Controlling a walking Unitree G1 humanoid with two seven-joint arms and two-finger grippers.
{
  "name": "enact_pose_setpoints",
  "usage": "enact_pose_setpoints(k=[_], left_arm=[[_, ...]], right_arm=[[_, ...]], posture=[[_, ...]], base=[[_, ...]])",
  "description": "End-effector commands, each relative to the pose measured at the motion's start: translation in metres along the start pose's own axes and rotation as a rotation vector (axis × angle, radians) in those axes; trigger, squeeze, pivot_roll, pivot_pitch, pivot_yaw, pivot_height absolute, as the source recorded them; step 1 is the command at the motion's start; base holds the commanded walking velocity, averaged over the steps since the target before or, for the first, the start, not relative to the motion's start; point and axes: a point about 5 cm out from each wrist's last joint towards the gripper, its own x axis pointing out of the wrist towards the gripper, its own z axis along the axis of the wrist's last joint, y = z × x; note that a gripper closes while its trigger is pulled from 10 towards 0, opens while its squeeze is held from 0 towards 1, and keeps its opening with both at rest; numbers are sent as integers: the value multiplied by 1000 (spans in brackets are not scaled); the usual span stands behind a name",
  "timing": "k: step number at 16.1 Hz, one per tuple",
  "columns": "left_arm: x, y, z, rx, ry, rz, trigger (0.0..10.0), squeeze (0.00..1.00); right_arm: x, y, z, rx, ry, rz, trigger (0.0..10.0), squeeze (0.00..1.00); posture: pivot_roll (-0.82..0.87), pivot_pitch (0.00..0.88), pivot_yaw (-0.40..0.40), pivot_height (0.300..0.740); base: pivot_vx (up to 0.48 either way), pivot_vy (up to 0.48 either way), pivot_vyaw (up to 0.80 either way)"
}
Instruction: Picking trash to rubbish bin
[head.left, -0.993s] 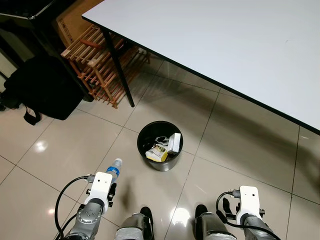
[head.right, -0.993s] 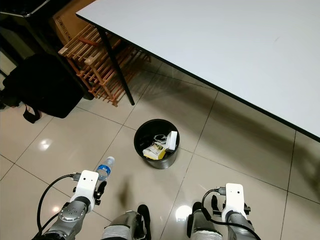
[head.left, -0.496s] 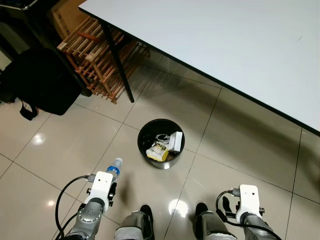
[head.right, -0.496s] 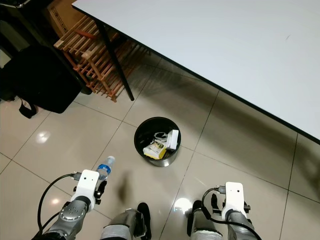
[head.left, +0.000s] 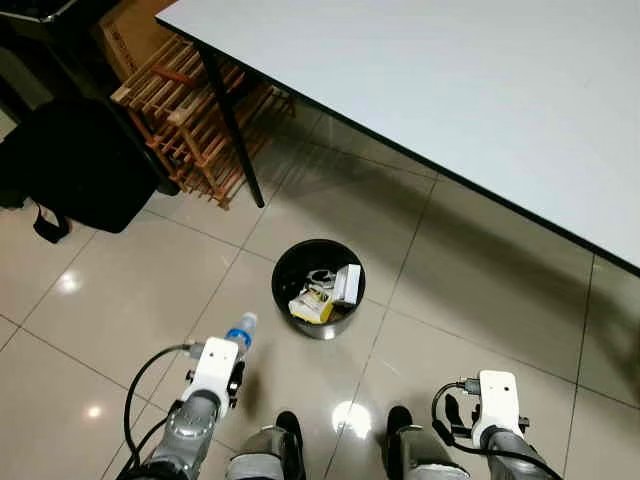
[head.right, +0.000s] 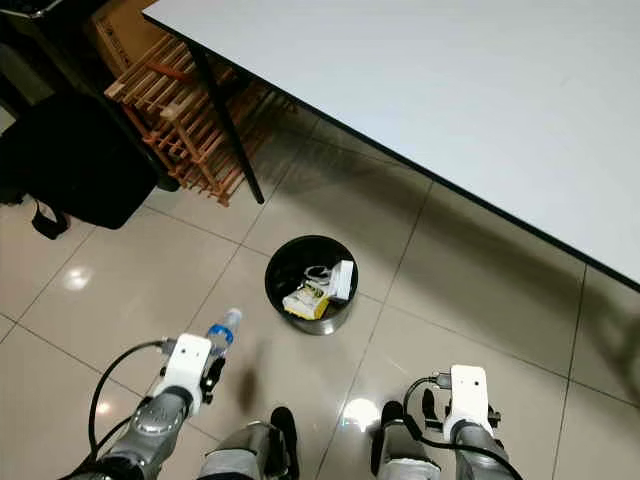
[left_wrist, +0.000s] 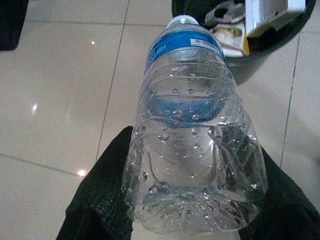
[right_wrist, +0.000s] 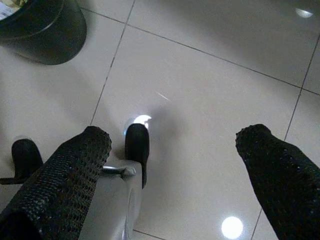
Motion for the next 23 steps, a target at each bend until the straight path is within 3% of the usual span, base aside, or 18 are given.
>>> enact_pose_setpoints(k=[1,11,16,23], left_arm=[[-5,0,-13,7,50,0,10000,0],[-6,2,-16,11,56,3,10000,0],[-5,3,-15,12,53,-1,10000,0],[-5,3,-14,14,52,-2,10000,0]], right_arm=[[-3,2,-12,-12,46,15,10000,0],[-3,6,-12,1,44,32,10000,0],[-3,9,-12,8,43,41,10000,0],[-2,9,-11,-2,39,35,10000,0]], posture=[[61,322,102,740],[61,305,107,740],[58,290,110,740],[57,293,113,740]], base=[[274,0,0],[274,0,0],[276,0,-761],[274,0,0]])
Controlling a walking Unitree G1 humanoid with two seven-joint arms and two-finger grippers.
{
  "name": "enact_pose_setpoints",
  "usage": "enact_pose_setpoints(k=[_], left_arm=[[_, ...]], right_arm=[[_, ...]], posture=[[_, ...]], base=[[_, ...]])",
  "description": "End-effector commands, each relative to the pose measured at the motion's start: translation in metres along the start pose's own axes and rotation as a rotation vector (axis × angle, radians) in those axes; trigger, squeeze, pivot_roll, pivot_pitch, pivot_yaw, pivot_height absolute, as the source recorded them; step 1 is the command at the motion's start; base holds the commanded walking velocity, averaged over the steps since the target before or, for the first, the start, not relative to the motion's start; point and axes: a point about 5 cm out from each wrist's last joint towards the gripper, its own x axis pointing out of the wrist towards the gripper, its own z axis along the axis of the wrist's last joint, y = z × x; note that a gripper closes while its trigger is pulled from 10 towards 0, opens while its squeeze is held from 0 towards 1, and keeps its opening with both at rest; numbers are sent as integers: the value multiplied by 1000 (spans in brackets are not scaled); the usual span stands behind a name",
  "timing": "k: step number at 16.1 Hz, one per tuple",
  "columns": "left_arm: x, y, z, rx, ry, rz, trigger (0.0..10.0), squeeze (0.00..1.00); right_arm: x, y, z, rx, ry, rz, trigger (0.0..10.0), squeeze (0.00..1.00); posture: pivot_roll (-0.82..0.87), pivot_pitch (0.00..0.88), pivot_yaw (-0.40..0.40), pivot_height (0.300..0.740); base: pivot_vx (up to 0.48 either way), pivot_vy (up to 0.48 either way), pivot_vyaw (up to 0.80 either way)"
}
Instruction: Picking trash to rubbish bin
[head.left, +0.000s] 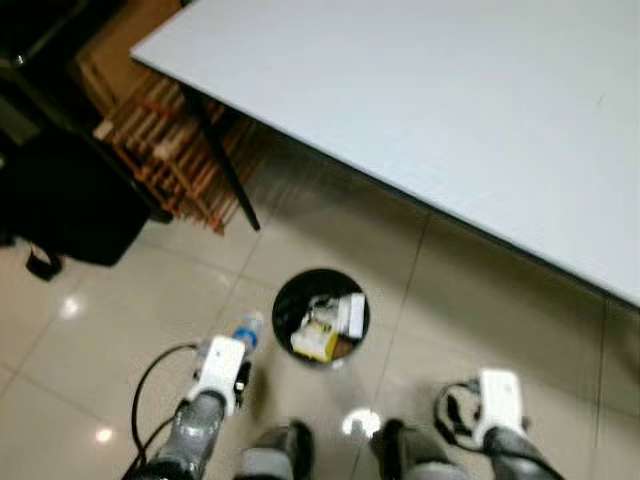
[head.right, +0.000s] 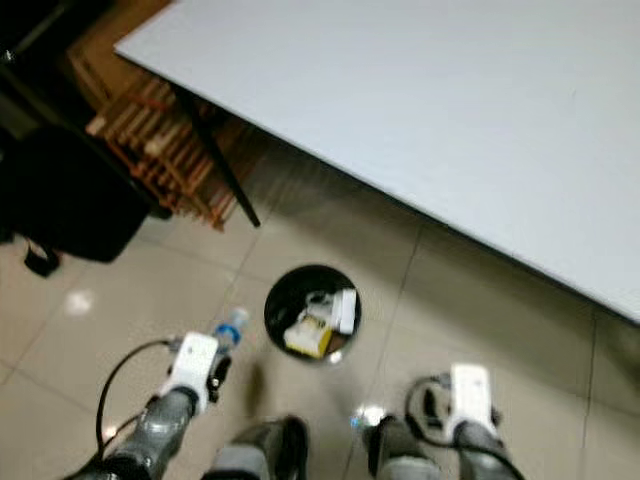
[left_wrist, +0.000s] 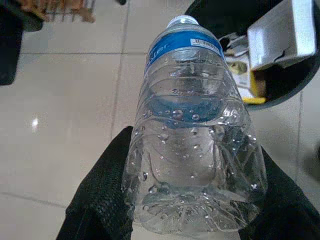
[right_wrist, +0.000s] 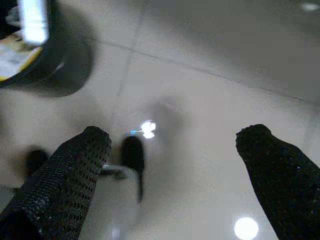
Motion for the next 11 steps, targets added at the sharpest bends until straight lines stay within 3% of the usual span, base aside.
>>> enact_pose_setpoints(k=[1,3,5,11], left_arm=[[-6,11,-16,14,52,20,10000,0],[-6,11,-16,14,53,19,10000,0],[-6,11,-16,14,54,18,10000,0],[-6,12,-16,18,51,16,10000,0]], right_arm=[[-3,12,-13,1,46,29,10000,0],[-3,13,-13,3,49,33,10000,0],[-3,14,-14,12,57,37,10000,0],[-3,16,-14,4,54,33,10000,0]], posture=[[57,295,114,740],[56,298,116,740],[57,293,115,740],[58,299,120,740]], base=[[274,0,0],[277,0,0],[274,0,-734],[276,0,0]])
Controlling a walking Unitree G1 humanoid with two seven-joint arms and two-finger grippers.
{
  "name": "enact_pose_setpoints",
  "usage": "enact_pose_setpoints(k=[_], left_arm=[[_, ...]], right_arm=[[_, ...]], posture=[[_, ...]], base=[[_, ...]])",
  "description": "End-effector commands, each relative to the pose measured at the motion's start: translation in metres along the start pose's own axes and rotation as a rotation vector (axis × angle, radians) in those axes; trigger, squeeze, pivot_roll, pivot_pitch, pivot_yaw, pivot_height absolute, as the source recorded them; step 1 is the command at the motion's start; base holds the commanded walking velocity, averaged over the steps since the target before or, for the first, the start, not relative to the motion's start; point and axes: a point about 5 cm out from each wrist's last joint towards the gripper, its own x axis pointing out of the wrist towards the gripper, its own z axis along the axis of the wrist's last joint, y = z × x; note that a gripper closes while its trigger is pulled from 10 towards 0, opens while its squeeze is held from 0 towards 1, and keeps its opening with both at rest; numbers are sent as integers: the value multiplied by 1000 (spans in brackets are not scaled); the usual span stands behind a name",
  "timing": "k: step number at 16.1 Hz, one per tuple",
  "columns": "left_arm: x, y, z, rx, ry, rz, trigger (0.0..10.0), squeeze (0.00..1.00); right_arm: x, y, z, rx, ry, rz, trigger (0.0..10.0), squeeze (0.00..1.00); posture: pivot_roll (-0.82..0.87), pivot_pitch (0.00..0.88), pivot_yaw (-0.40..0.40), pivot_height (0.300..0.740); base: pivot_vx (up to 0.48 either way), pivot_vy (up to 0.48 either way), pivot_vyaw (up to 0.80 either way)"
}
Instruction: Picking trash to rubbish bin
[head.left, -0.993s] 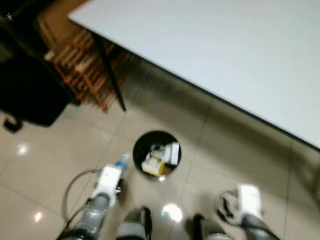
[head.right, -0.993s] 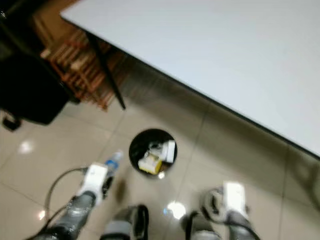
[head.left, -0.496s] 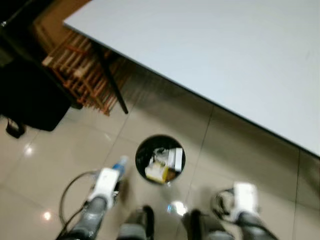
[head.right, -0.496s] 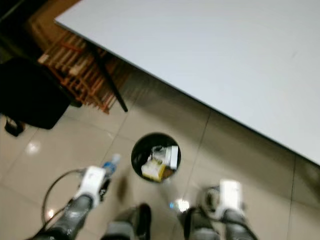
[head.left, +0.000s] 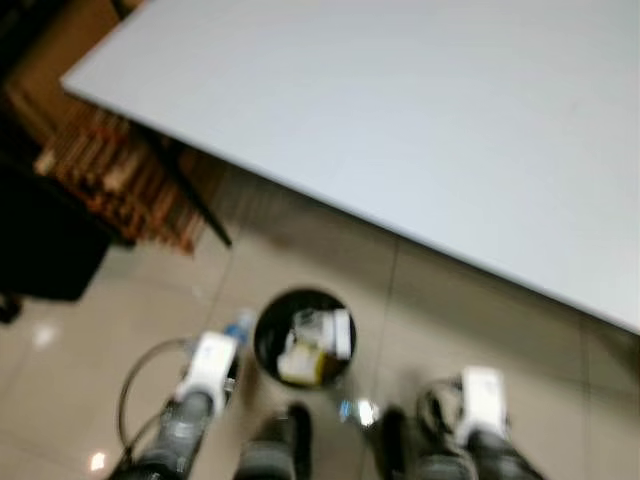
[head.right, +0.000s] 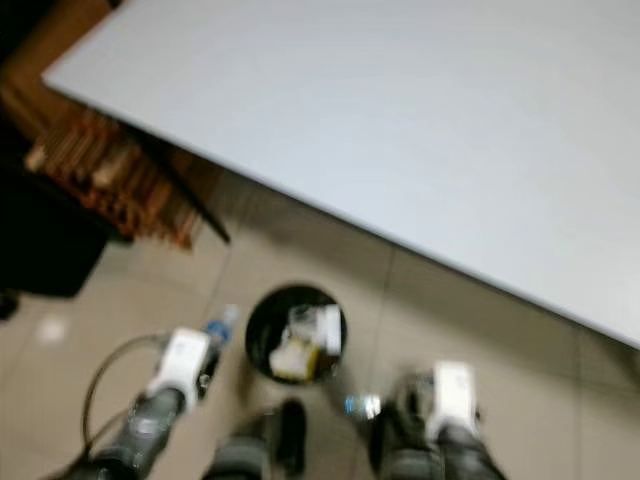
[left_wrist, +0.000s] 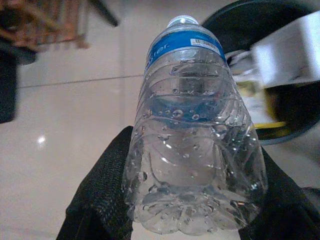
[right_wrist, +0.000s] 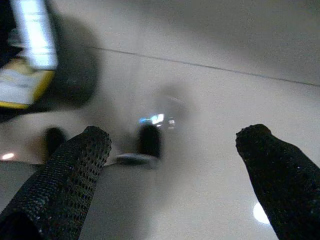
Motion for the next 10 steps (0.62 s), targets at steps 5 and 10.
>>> enact_pose_setpoints(k=[5,10], left_arm=[[-4,-7,-11,-3,37,-22,10000,0],[-4,-7,-10,-9,27,-19,10000,0]], right_arm=[[-4,-11,-14,4,60,-24,10000,0],[-4,-10,-12,-5,51,-31,10000,0]], posture=[[59,313,120,740],[64,320,123,740]], base=[[281,0,-228],[107,0,-148]])
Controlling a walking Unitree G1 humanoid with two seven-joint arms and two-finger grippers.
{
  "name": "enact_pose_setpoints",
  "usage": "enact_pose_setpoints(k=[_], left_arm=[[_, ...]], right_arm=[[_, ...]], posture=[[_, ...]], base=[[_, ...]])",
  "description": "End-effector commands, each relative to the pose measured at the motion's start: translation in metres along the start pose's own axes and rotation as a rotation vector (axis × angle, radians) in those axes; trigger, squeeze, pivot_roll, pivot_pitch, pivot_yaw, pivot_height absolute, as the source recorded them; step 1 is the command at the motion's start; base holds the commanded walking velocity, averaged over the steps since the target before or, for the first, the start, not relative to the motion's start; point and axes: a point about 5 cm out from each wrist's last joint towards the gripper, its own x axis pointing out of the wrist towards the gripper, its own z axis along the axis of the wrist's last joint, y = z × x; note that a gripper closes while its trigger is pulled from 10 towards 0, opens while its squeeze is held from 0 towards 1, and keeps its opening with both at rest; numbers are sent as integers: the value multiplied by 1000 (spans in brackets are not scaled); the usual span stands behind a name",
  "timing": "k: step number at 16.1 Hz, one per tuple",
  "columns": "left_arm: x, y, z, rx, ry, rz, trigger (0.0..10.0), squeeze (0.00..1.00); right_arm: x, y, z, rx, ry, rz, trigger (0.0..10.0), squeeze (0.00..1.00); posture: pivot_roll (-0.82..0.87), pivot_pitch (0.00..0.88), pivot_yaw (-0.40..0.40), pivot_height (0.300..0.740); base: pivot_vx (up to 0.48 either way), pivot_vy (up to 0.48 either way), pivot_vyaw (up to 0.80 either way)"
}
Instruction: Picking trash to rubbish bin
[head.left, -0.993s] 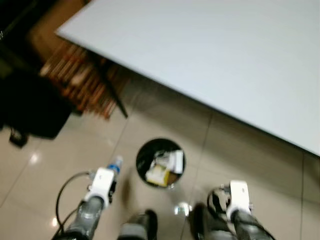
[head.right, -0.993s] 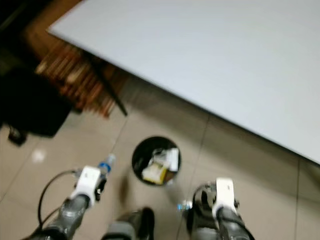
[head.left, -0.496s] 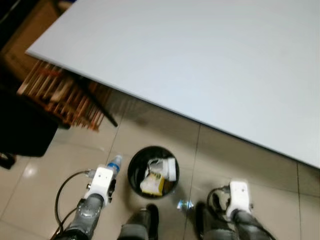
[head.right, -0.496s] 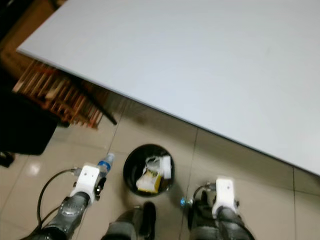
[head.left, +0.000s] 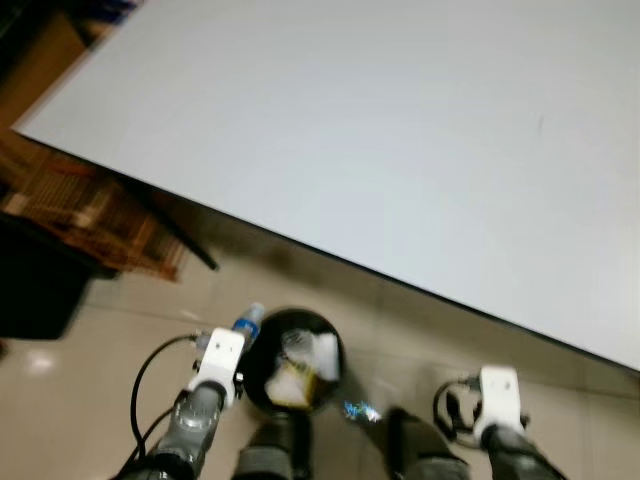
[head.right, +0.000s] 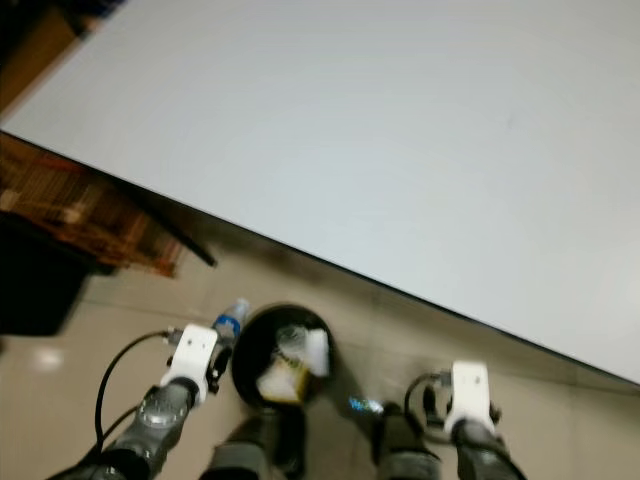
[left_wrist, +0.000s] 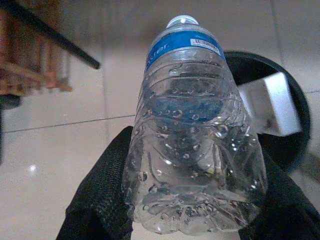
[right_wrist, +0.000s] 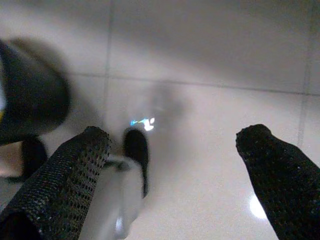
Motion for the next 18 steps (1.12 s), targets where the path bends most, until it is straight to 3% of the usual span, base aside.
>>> enact_pose_setpoints(k=[1,6,11,13,18], left_arm=[[-10,7,-25,1,85,13,10000,0],[-9,-1,-23,-1,89,-21,10000,0],[-2,-17,-11,3,73,-91,10000,0],[0,-25,-6,16,63,-126,10000,0],[6,-32,10,44,27,-186,10000,0]], right_arm=[[-5,11,-20,4,65,24,10000,0],[-4,13,-18,-8,64,41,10000,0],[-1,29,-9,-35,57,141,10000,0],[1,45,-2,-69,49,233,10000,0],[1,68,15,-23,-9,447,10000,0]], posture=[[64,320,123,740],[62,329,120,740],[48,345,113,740],[39,356,110,740],[17,391,95,740]], base=[[0,0,0],[0,0,0],[0,0,0],[0,0,0],[0,0,0]])
